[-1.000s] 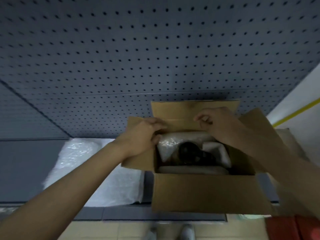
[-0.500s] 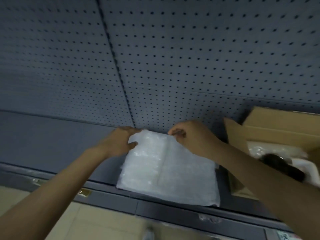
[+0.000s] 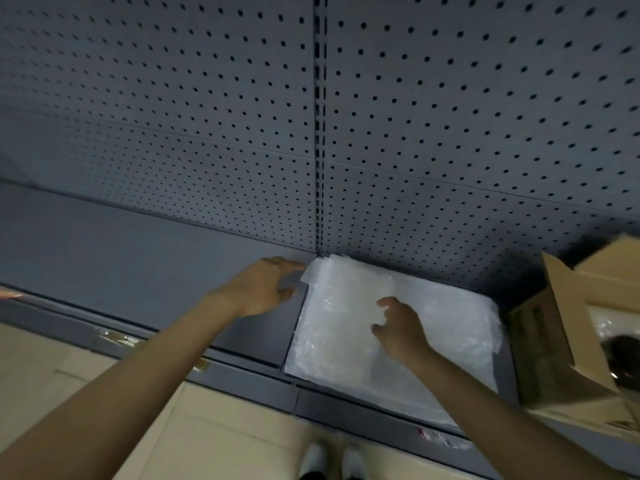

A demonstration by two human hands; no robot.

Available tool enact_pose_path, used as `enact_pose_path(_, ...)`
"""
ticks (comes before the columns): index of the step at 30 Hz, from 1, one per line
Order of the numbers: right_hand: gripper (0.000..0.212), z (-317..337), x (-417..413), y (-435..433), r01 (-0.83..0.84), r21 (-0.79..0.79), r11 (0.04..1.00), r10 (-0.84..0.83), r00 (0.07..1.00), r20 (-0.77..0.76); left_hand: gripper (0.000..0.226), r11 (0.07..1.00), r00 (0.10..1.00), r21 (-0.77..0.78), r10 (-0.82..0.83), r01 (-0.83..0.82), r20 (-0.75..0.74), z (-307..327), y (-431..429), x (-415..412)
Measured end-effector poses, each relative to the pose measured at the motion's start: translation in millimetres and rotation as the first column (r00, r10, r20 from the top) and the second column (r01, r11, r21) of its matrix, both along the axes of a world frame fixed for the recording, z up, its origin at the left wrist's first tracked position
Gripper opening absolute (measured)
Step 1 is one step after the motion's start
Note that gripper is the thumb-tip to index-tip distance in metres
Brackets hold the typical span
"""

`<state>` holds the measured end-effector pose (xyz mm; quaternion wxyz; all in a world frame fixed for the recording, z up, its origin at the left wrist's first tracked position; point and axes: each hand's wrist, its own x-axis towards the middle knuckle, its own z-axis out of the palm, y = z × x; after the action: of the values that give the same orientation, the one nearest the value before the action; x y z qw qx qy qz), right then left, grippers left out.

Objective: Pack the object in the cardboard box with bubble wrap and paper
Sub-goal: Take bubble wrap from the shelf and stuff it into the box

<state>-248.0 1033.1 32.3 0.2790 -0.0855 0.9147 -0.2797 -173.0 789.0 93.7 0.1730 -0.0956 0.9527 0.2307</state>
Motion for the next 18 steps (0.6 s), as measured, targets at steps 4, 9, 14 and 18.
enact_pose_path(4,0.080,-29,6,-7,0.314,0.023,0.949,-0.307,0.907,0.287,0.062,1.000,0.999,0.010,0.027,-0.028,0.035,-6,-6,11)
enact_pose_path(9,0.074,-40,9,-6,0.432,-0.014,0.902,-0.408,0.861,0.305,0.068,0.999,0.995,0.017,0.044,-0.046,0.087,-15,-6,23)
enact_pose_path(14,0.066,-41,5,6,0.442,-0.057,0.895,-0.421,0.882,0.212,0.067,0.997,0.992,0.054,0.048,-0.054,0.116,-24,1,27)
enact_pose_path(18,0.077,-40,11,11,0.355,-0.017,0.935,-0.350,0.929,0.118,0.062,0.996,0.989,0.088,0.000,-0.013,0.148,-27,15,26)
